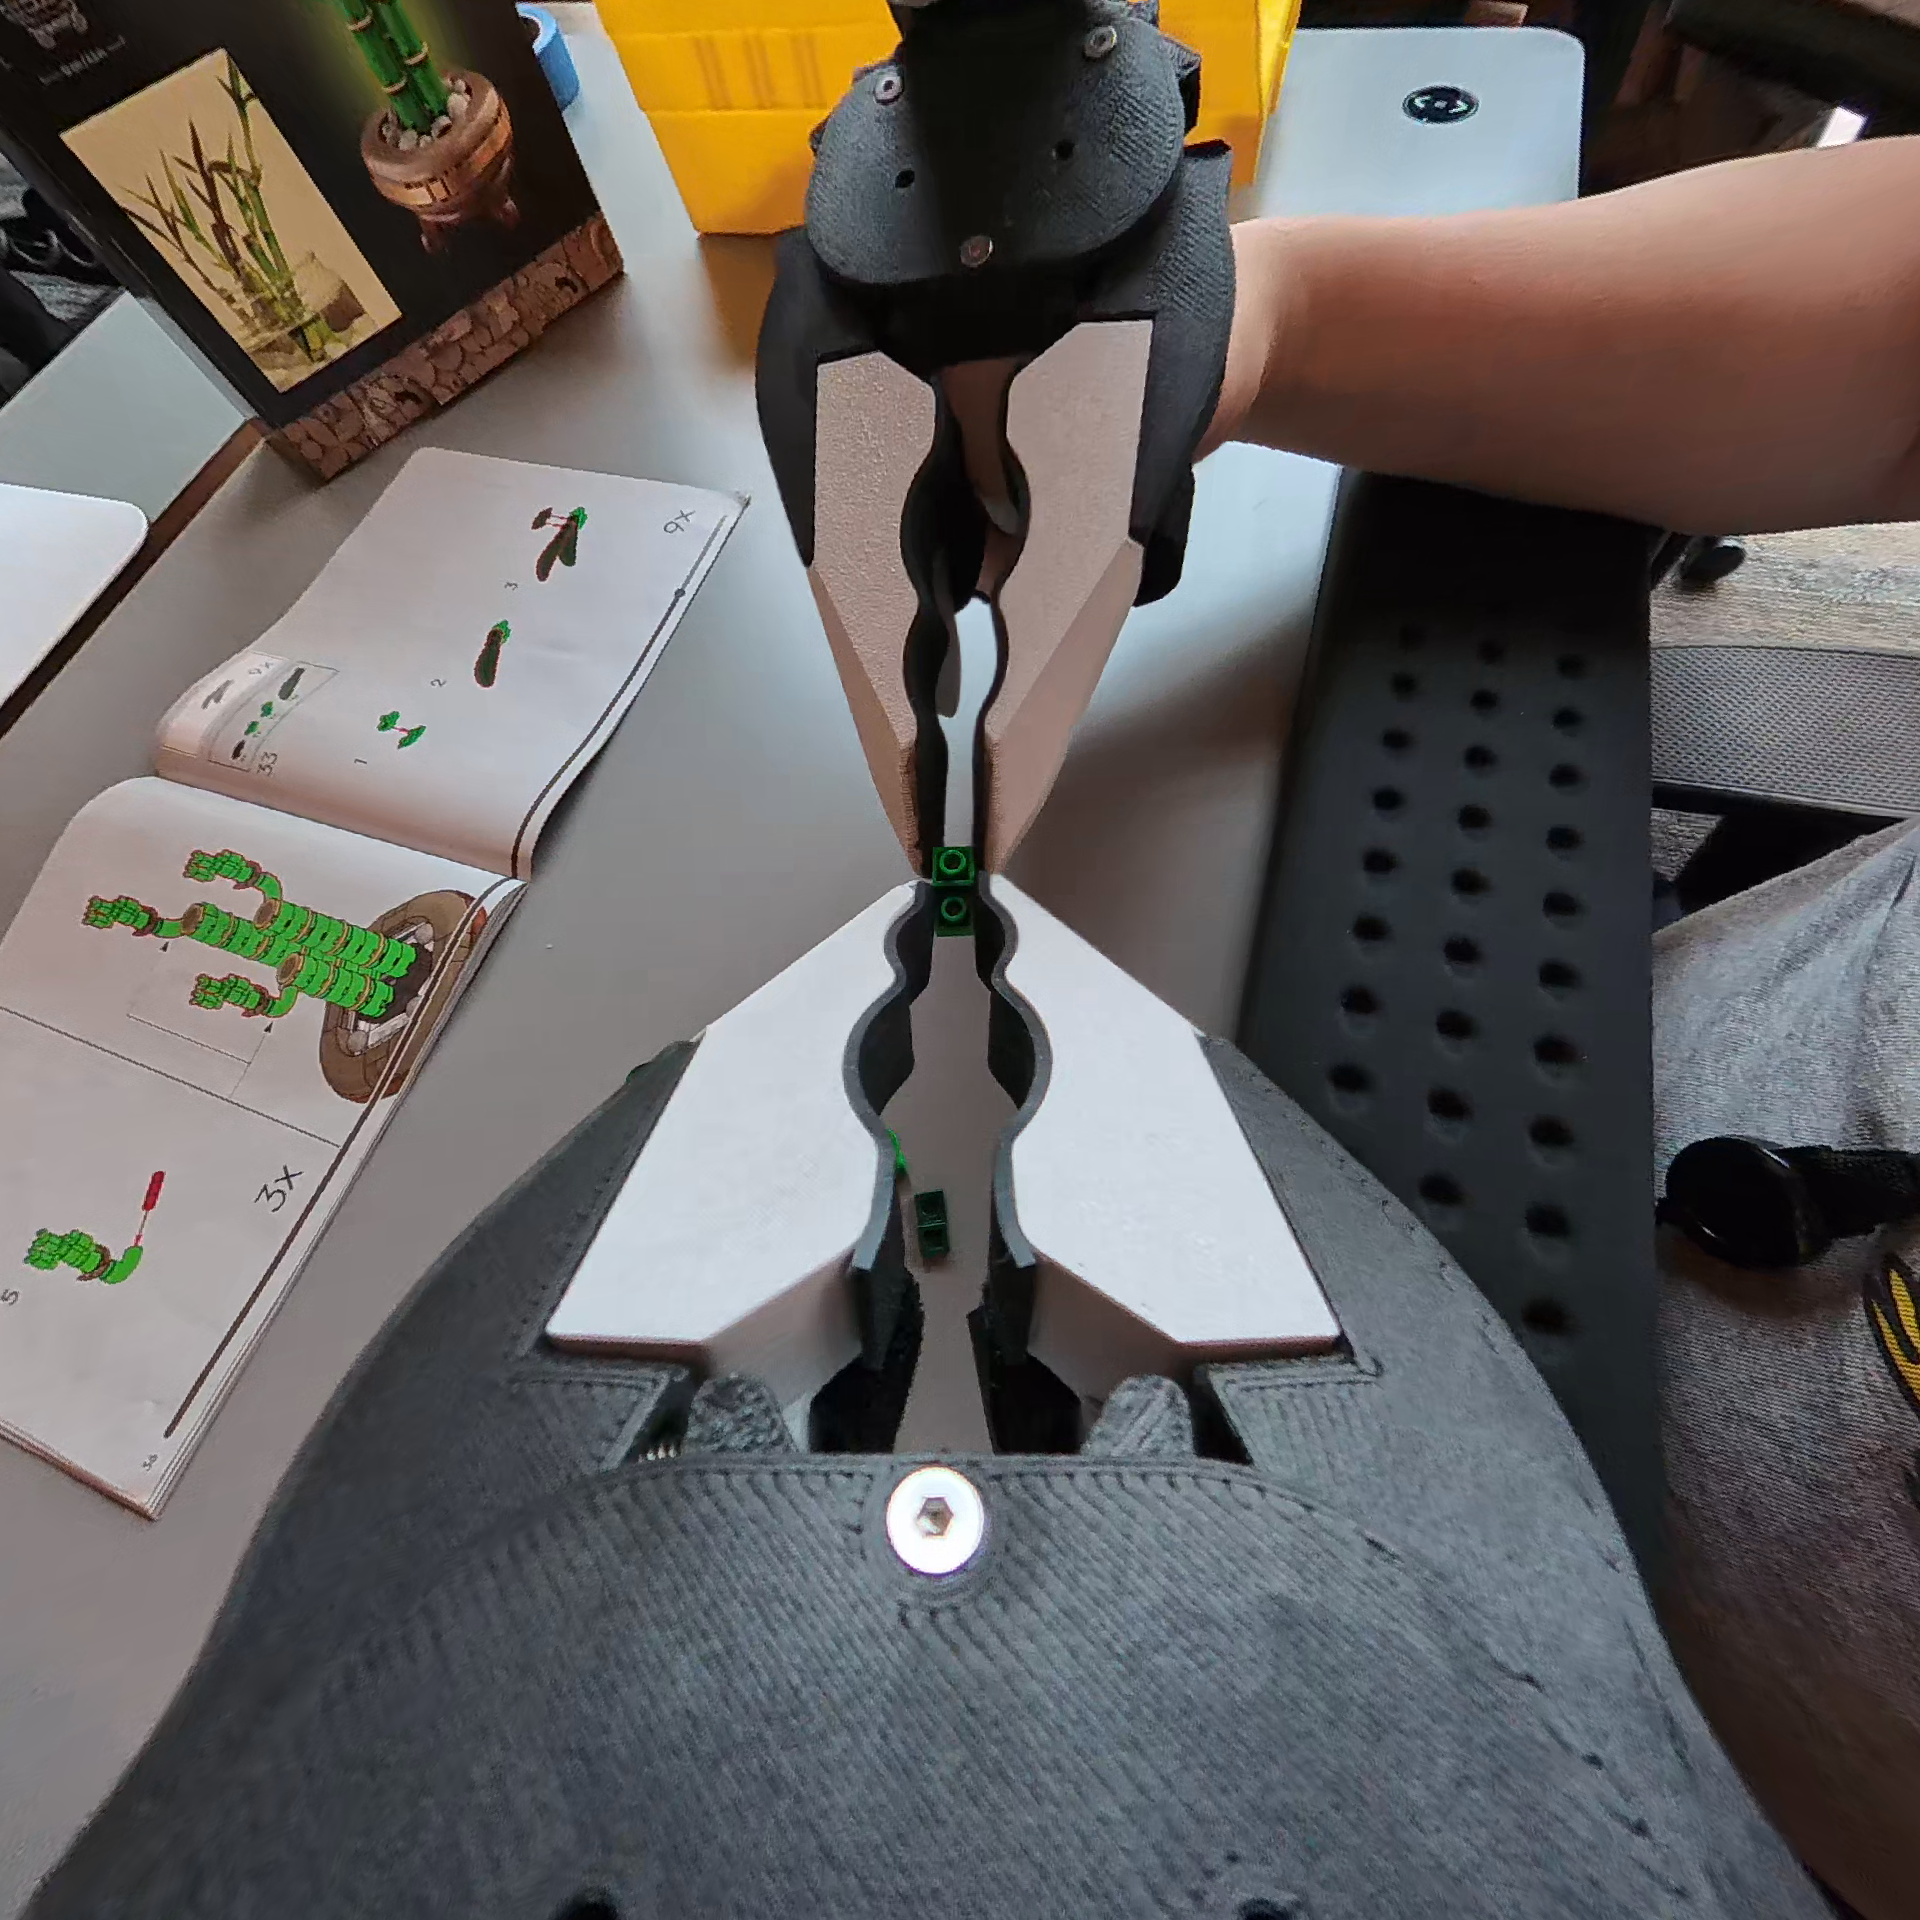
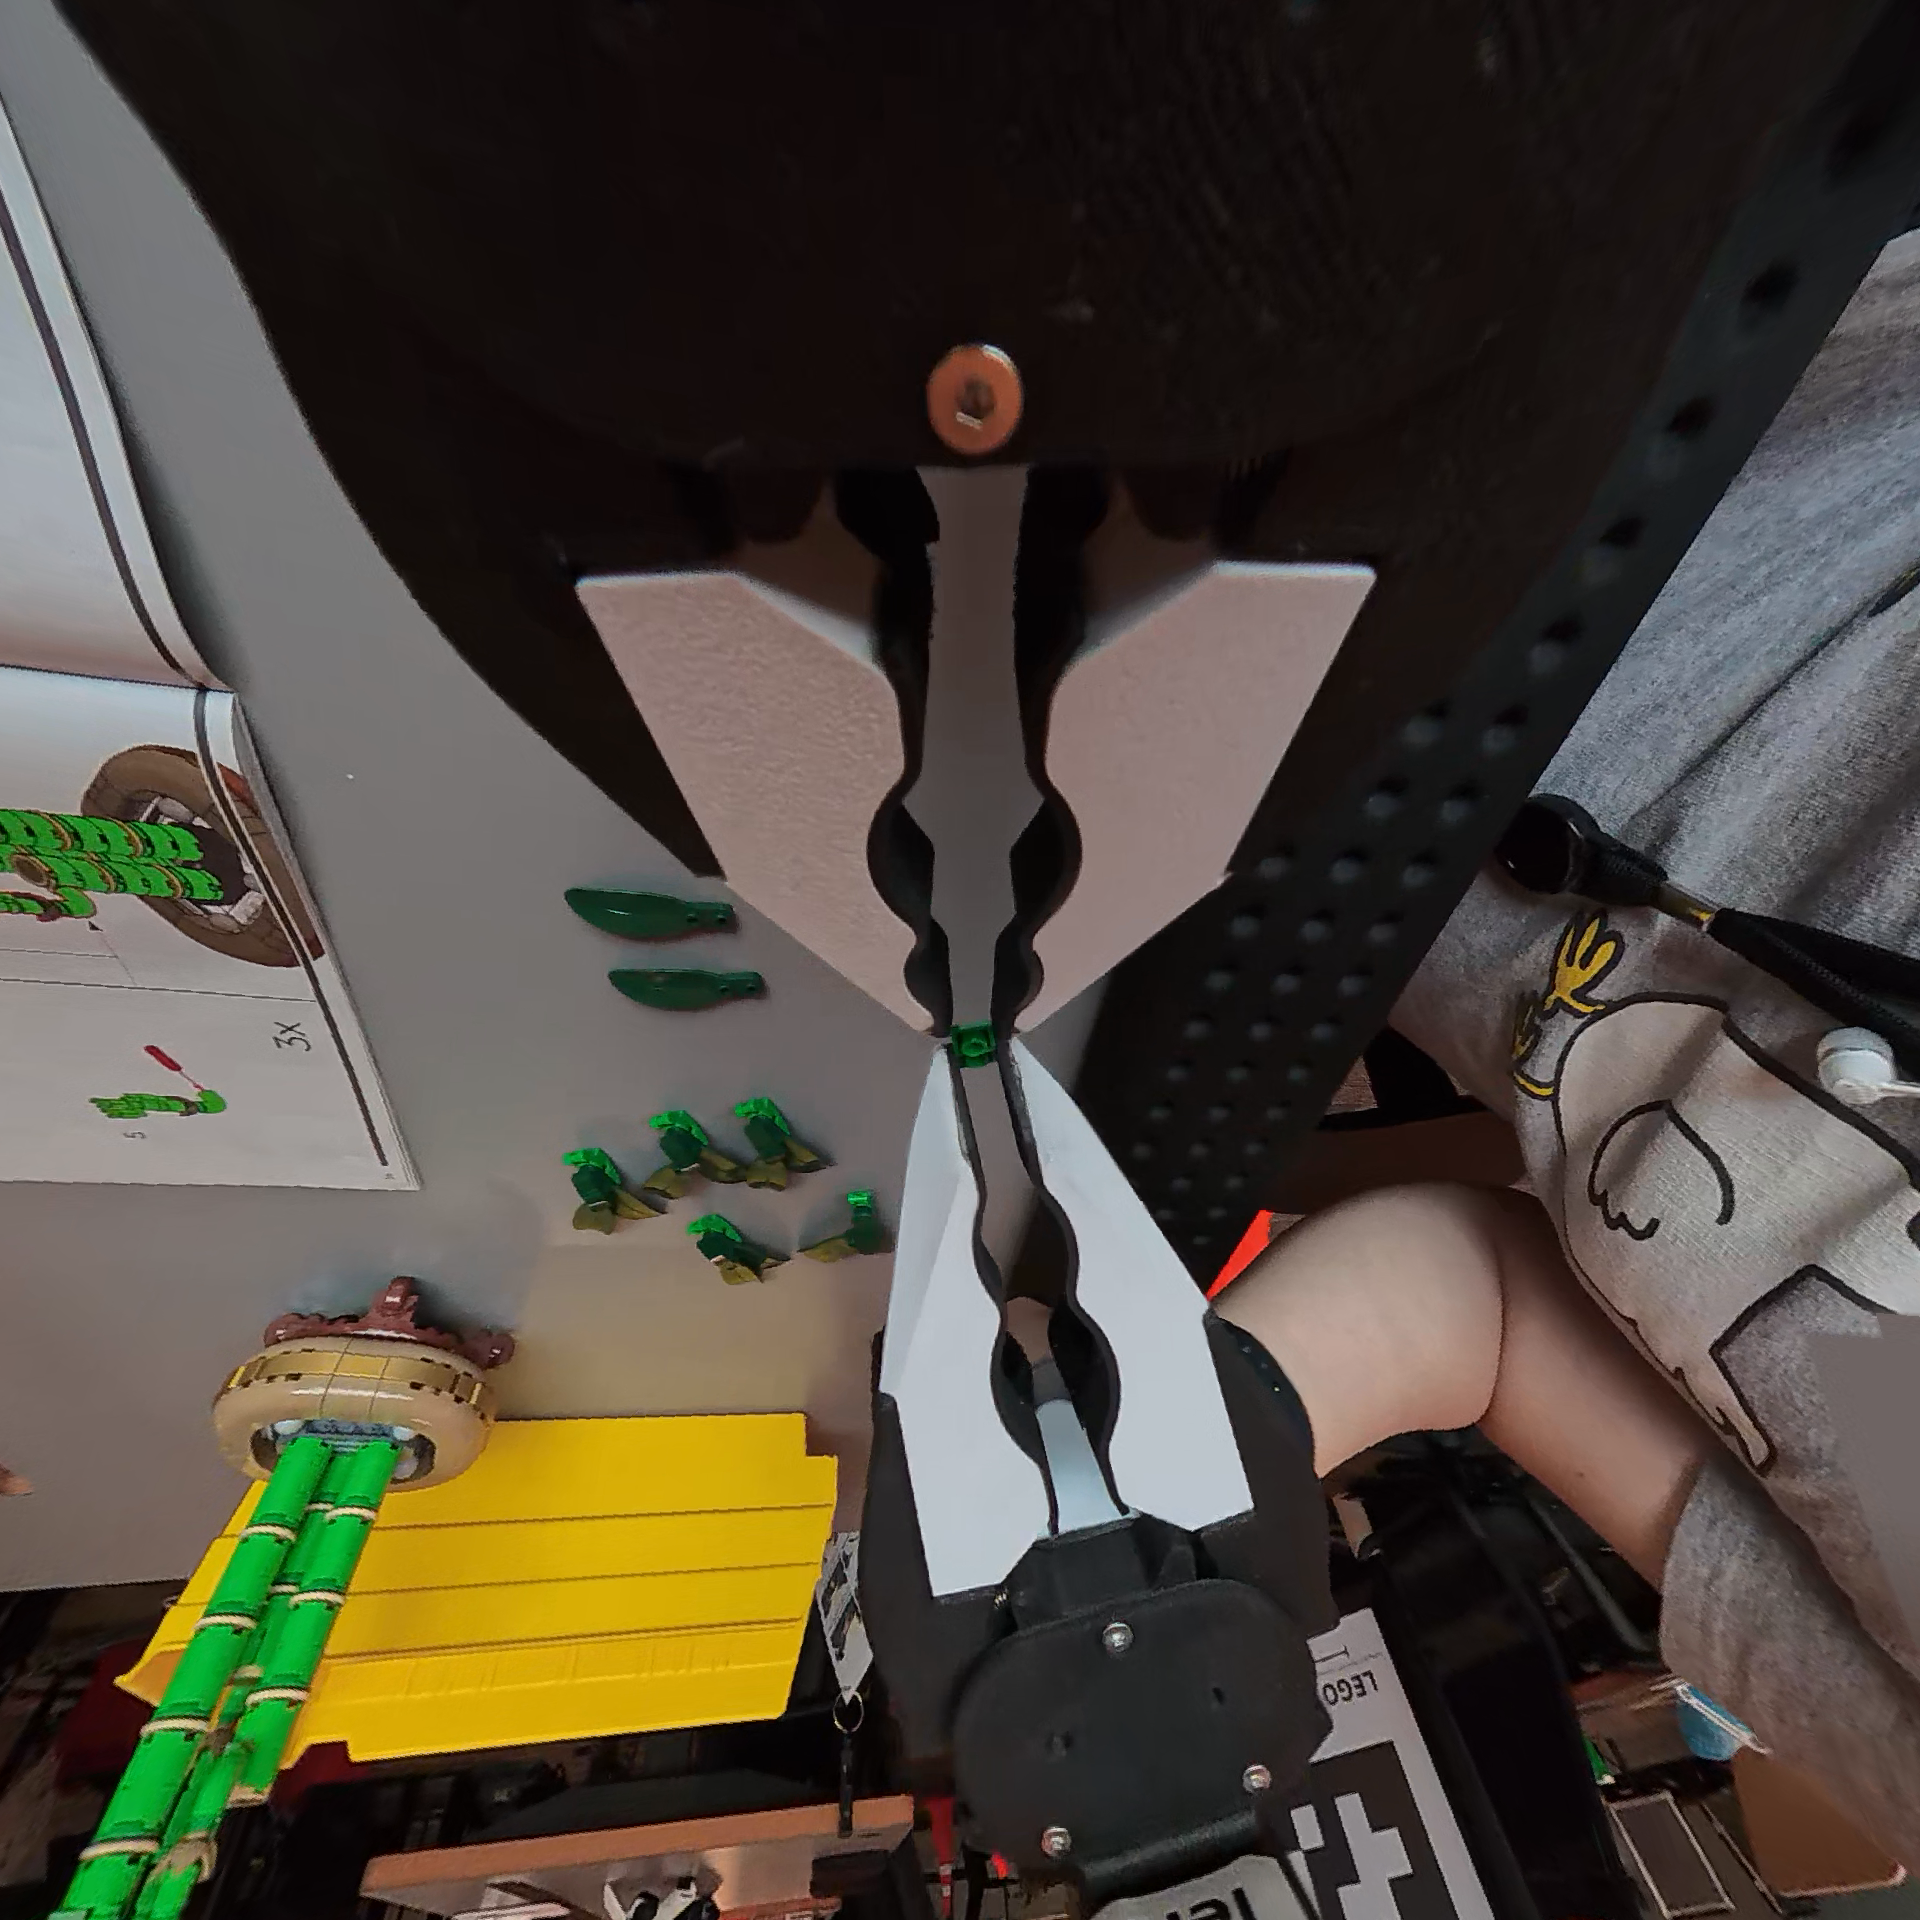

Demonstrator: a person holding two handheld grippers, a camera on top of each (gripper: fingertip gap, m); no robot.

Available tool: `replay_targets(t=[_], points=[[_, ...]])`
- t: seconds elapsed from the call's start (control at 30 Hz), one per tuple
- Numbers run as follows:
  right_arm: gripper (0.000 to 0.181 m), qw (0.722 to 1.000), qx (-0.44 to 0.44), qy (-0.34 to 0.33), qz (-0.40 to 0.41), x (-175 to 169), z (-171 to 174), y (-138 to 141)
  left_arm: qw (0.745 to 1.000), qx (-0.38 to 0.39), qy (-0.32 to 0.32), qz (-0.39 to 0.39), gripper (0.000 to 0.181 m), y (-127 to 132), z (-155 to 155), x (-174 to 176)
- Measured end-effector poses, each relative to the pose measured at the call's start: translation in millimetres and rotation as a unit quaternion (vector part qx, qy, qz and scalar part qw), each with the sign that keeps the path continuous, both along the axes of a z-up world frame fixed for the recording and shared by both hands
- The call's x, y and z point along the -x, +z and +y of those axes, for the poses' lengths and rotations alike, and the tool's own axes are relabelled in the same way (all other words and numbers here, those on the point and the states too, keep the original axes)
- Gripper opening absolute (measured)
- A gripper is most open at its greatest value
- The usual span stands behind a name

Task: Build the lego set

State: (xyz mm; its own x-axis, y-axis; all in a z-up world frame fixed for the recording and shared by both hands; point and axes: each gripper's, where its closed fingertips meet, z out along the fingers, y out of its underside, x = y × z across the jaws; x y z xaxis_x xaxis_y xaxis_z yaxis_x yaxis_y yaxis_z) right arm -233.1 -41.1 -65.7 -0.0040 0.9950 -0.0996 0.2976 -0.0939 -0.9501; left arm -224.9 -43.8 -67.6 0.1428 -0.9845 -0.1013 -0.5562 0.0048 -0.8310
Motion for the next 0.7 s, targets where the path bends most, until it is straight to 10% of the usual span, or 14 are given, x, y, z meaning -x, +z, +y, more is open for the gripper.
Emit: replay_targets(t=[0.3,0.47,0.7], points=[[0.006,0.997,-0.042,-0.013,0.066,-4.6,0.5,28.6,0.99,0.097,0.004,-0.101,0.029,24.7,-0.6,9.7],[0.006,0.99,-0.122,-0.026,0.07,-5.5,-0.4,35.9,0.905,0.336,-0.015,-0.26,0.022,54.3,-2.4,20.1],[0.006,0.978,-0.197,-0.035,0.056,-1.1,-3.6,35.1,0.844,0.457,-0.015,-0.279,0.016,42.5,-4.5,7.0]])
